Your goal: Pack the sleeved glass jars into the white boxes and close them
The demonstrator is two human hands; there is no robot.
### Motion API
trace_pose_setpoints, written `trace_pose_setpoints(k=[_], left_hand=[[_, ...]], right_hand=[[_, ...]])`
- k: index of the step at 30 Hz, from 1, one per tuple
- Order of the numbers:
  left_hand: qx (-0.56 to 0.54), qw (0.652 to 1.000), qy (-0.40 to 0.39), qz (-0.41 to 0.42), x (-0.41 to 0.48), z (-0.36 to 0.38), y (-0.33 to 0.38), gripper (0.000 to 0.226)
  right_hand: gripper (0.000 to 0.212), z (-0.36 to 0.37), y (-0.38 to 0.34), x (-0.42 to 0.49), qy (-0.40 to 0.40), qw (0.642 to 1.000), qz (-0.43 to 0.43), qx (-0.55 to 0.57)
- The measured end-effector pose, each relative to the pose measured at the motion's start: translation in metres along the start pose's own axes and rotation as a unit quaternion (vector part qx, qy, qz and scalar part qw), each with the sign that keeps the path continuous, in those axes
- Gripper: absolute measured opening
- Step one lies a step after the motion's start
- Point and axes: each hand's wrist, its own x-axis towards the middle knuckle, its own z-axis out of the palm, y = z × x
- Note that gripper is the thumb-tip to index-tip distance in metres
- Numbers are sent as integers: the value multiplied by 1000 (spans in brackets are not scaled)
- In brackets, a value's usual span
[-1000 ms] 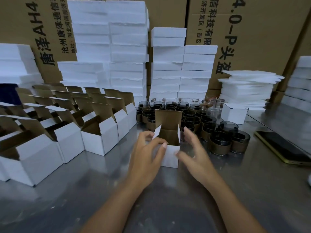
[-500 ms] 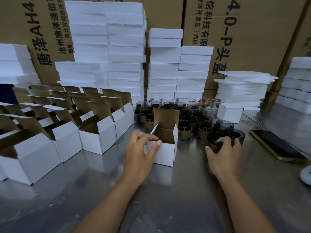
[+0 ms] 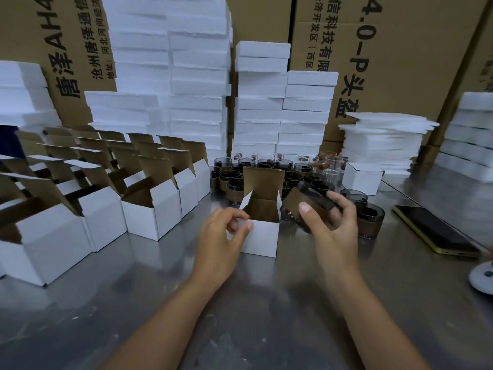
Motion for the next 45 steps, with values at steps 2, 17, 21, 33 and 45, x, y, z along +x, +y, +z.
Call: trace_pose_setpoints(k=[2, 17, 21, 33, 45], left_hand=[[-4, 1000, -5, 3, 0, 0, 0, 11], [-265, 946, -164, -96, -5, -1, 18, 49], [-293, 939, -151, -100, -3, -1, 19, 46], [-322, 930, -159, -75, -2, -2, 21, 33], [-314, 934, -156, -73, -1, 0, 19, 33]], right_hand=[[36, 6, 3, -6, -39, 999, -2, 10], [59, 14, 15, -13, -99, 993, -4, -68], [55, 15, 12, -12, -93, 995, 19, -28], [36, 12, 8, -5, -83, 980, 168, 69], [38, 11, 7, -6, -76, 987, 134, 47]])
